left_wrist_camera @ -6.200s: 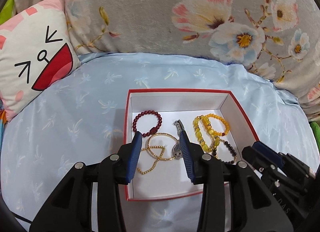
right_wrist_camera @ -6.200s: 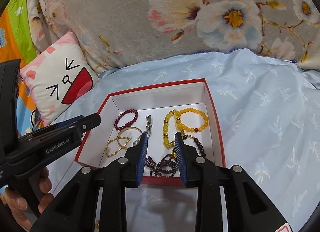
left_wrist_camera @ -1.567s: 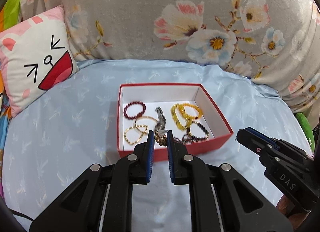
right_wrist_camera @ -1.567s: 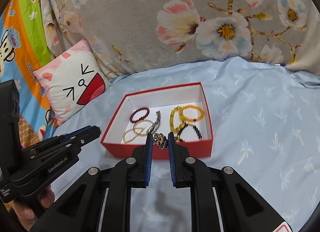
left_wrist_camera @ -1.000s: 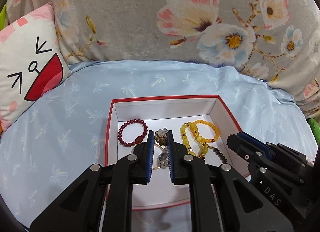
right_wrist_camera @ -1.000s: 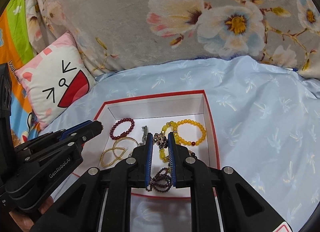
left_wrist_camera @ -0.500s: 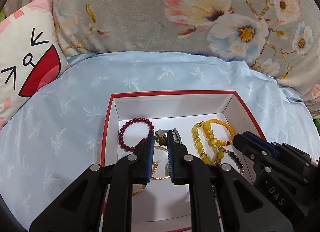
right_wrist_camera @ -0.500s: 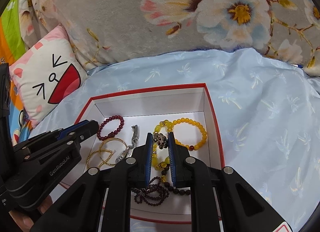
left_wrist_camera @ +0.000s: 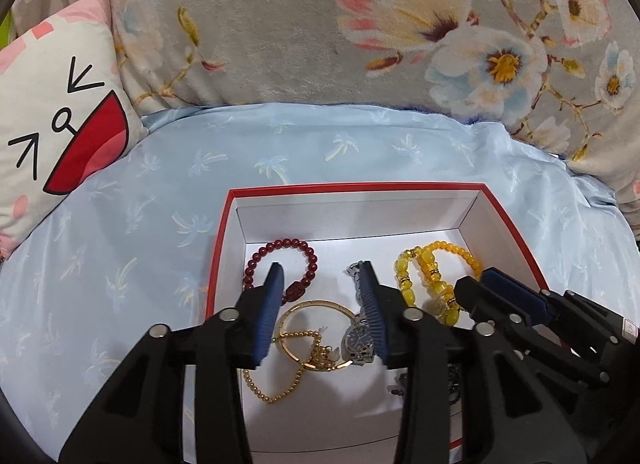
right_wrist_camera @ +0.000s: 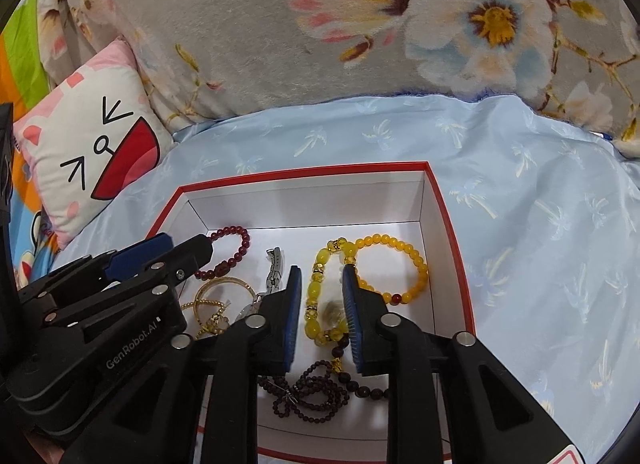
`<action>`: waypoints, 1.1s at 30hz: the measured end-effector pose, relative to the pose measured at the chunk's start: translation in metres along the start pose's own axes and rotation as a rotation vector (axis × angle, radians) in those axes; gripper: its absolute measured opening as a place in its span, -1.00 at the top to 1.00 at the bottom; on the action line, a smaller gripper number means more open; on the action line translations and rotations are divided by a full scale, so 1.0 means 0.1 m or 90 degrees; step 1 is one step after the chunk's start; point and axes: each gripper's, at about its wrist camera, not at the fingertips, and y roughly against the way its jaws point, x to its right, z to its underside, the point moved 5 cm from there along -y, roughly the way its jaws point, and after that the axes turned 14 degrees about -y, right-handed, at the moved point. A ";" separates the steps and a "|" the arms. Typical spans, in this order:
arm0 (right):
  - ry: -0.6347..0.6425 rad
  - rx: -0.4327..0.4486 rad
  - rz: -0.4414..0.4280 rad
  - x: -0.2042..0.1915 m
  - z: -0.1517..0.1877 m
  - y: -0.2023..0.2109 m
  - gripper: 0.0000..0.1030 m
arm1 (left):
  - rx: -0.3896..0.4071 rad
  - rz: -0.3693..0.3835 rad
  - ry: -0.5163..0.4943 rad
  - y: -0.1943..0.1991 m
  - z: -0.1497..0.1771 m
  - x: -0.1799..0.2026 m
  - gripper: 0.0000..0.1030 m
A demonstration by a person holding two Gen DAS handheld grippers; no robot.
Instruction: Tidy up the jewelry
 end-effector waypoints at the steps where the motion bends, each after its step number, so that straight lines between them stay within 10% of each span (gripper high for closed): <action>1: -0.002 0.003 0.002 0.01 0.00 0.02 0.38 | 0.000 0.001 0.001 0.00 0.01 0.00 0.23; 33: -0.018 0.061 0.058 0.06 0.38 0.95 -0.17 | 0.020 -0.052 -0.004 0.79 0.31 0.16 0.01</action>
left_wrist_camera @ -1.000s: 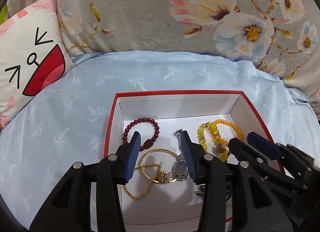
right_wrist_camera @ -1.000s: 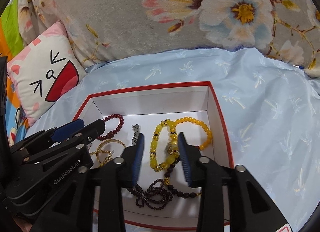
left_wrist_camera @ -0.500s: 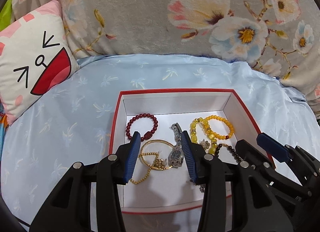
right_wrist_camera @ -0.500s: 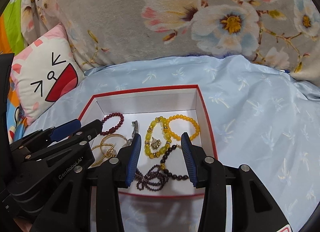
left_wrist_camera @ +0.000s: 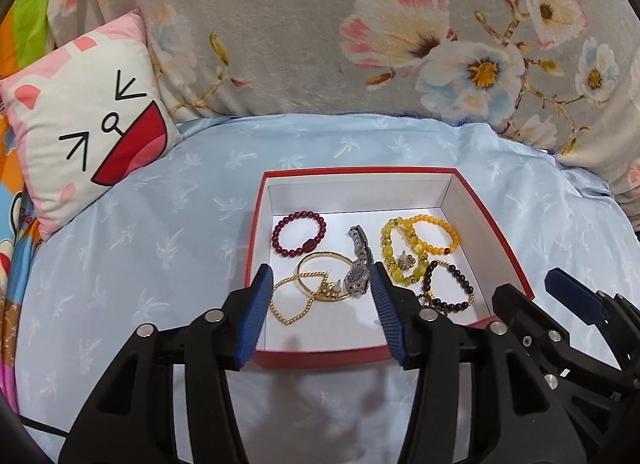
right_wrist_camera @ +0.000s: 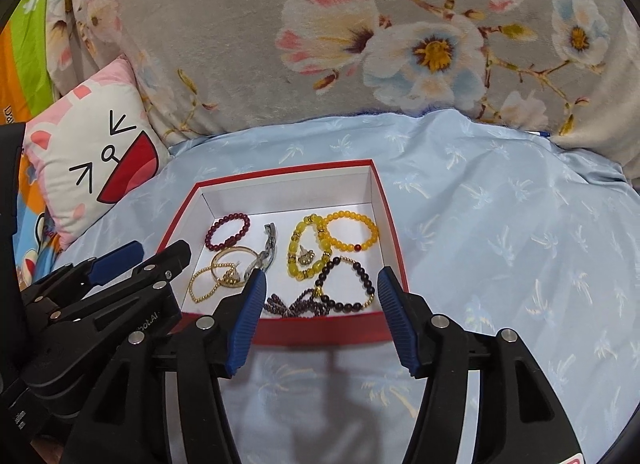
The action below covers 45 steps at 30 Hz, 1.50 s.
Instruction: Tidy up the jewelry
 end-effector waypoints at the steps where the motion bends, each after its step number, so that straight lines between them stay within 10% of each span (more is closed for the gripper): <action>1: -0.002 0.000 0.001 0.01 0.01 0.02 -0.19 | 0.001 -0.003 0.001 0.02 0.01 -0.01 -0.01; 26: -0.028 0.011 0.053 0.19 0.36 0.36 -0.51 | -0.023 -0.057 0.017 0.35 0.42 -0.04 -0.62; 45: -0.019 0.012 0.062 0.15 0.36 0.42 -0.52 | -0.036 -0.065 0.030 0.42 0.42 -0.09 -0.63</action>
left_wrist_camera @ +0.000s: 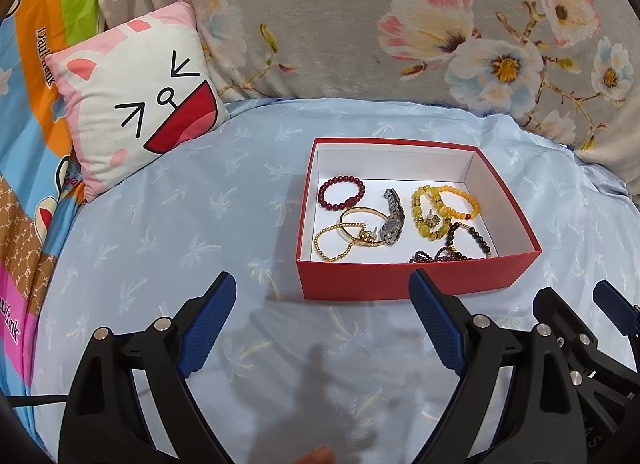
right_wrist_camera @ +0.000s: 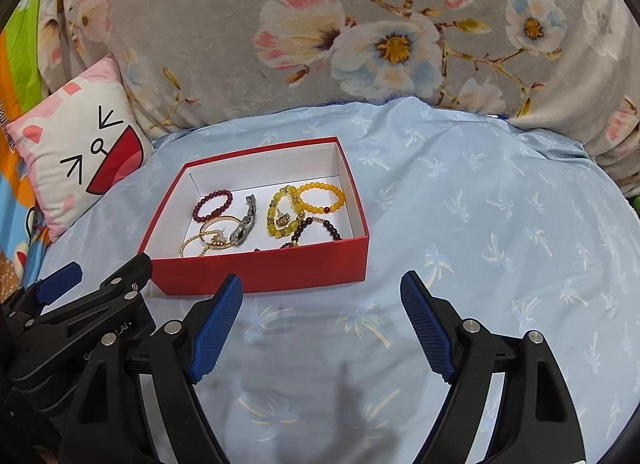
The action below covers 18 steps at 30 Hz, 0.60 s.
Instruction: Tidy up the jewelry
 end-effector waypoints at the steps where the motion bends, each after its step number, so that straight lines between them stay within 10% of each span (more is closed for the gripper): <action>1: -0.001 -0.001 -0.001 0.00 0.00 0.00 -0.52 | 0.000 0.000 -0.001 0.00 0.00 0.00 -0.63; 18: 0.001 -0.018 0.006 -0.01 -0.10 -0.02 -0.52 | -0.008 0.005 -0.005 -0.01 -0.11 0.01 -0.63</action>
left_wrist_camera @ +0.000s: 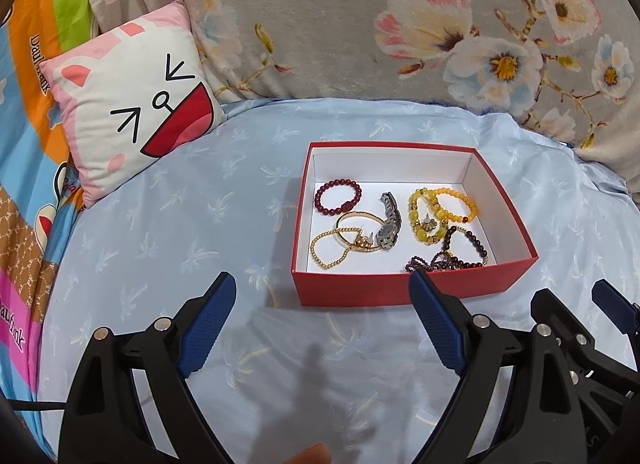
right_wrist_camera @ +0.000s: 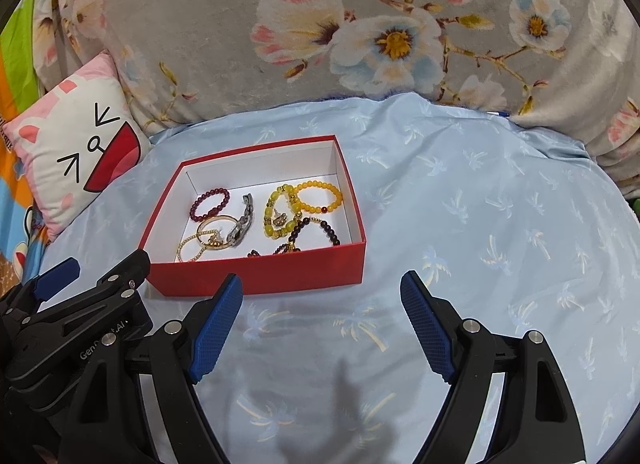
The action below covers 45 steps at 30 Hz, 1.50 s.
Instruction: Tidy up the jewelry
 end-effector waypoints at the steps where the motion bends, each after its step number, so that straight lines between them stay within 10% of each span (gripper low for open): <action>1: 0.000 0.001 0.000 0.00 -0.01 0.00 -0.52 | -0.001 0.000 0.000 0.00 -0.02 0.00 -0.63; 45: -0.003 0.002 0.000 0.01 -0.13 0.00 -0.52 | 0.000 -0.009 -0.014 0.01 -0.15 -0.02 -0.63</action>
